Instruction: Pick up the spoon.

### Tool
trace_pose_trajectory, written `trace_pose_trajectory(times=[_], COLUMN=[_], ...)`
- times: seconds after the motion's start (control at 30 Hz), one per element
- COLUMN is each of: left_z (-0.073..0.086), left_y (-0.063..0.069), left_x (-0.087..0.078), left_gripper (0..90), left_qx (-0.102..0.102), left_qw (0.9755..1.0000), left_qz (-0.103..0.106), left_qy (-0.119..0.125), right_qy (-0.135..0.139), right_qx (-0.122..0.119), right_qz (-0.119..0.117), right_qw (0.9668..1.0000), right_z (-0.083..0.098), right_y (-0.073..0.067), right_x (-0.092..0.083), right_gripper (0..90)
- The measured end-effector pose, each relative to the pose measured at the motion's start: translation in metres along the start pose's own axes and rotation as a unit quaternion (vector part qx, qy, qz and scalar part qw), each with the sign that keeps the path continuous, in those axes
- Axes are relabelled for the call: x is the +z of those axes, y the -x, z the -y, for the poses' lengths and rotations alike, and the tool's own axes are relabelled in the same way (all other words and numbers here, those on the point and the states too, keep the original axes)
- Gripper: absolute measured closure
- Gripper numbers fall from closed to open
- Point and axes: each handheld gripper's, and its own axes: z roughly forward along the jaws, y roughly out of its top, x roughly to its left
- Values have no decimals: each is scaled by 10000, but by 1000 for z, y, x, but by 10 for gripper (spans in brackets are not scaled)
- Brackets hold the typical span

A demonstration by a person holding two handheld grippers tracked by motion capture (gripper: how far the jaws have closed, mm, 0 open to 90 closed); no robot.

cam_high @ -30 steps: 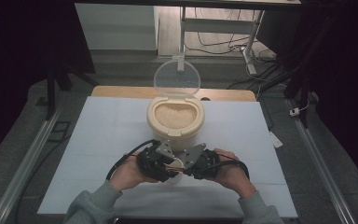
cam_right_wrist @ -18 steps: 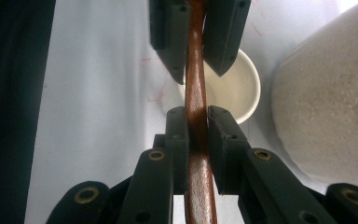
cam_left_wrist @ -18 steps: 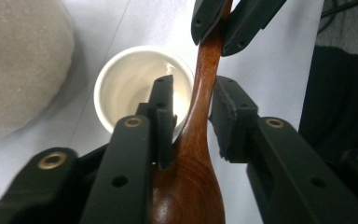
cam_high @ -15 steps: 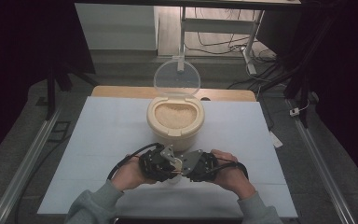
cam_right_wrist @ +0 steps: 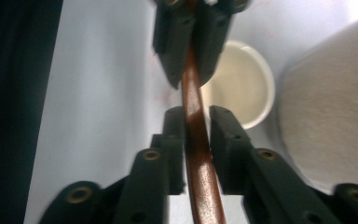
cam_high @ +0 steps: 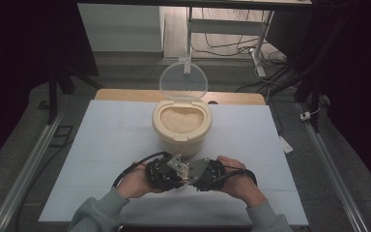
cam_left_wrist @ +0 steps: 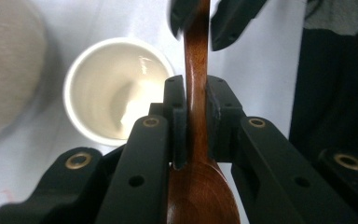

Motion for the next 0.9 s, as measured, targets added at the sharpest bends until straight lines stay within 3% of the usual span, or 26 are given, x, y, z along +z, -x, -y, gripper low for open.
trace_pose_trajectory(times=[0.1,0.17,0.27,0.37,0.43,0.53,0.63,0.73,0.83,0.87,0.9], left_z=[2,3,6,8,10,11,13,14,14,14,14], left_y=[-2,-3,-5,-6,-7,-8,-8,-9,-9,-8,-8], left_x=[-5,-8,-13,-18,-19,-20,-22,-23,-24,-24,-24], left_gripper=[789,789,789,789,789,790,790,790,790,790,790], left_qx=[-37,-105,-176,-242,-273,-308,-370,-415,-422,-427,-430], left_qw=[9998,9993,9979,9964,9952,9938,9924,9906,9891,9886,9879], left_qz=[-146,-253,-432,-543,-623,-711,-773,-837,-908,-929,-957], left_qy=[115,269,457,612,701,797,889,995,1077,1109,1144], right_qy=[425,769,1155,1510,1607,1981,2233,2363,2387,2475,2508], right_qx=[476,800,1329,1861,2230,2731,3120,3380,3599,3660,3710], right_qz=[193,364,548,706,881,995,1013,1048,1039,984,901], right_qw=[9978,9932,9829,9683,9574,9361,9179,9050,8959,8917,8896], right_z=[6,12,20,30,35,43,51,58,61,62,63], right_y=[8,11,15,18,18,17,15,13,11,10,10], right_x=[-10,-15,-22,-27,-31,-36,-39,-38,-33,-31,-29], right_gripper=[634,593,533,502,460,414,383,346,318,317,318])
